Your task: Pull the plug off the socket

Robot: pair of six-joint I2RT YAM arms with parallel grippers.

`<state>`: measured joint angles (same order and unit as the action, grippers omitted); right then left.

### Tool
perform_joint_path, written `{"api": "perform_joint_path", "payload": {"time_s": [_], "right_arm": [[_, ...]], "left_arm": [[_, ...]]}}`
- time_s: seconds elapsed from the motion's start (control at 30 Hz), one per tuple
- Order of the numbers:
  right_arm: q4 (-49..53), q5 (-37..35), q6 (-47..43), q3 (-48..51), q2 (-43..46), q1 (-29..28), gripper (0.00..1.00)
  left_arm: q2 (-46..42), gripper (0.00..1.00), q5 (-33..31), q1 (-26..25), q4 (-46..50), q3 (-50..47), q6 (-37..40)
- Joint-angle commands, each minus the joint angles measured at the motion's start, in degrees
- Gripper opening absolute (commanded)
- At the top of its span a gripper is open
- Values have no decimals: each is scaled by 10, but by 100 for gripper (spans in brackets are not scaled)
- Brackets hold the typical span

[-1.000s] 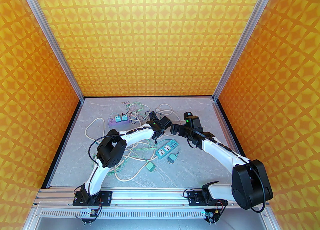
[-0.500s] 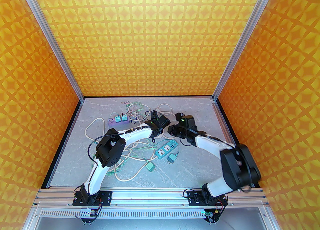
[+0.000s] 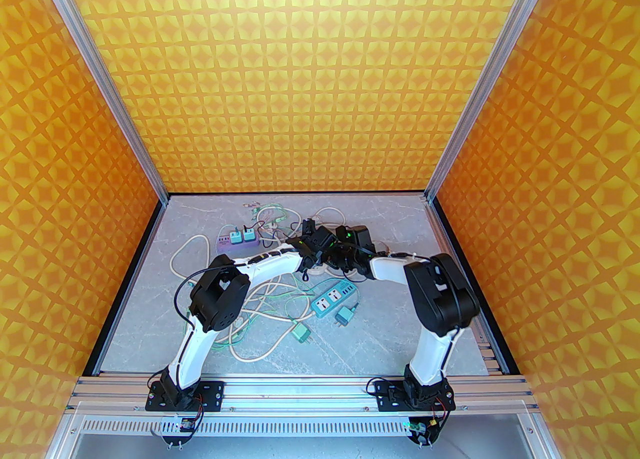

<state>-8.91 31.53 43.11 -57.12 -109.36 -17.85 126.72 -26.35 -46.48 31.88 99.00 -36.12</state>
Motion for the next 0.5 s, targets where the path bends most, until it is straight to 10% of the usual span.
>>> {"api": "perform_joint_path", "payload": {"time_s": [0.0, 0.47], "right_arm": [[18, 14, 11, -22, -30, -5, 0], [147, -105, -23, -25, -45, -10, 0]], "left_arm": [[7, 32, 48, 2, 20, 6, 12], [17, 31, 67, 12, 63, 63, 28]]}}
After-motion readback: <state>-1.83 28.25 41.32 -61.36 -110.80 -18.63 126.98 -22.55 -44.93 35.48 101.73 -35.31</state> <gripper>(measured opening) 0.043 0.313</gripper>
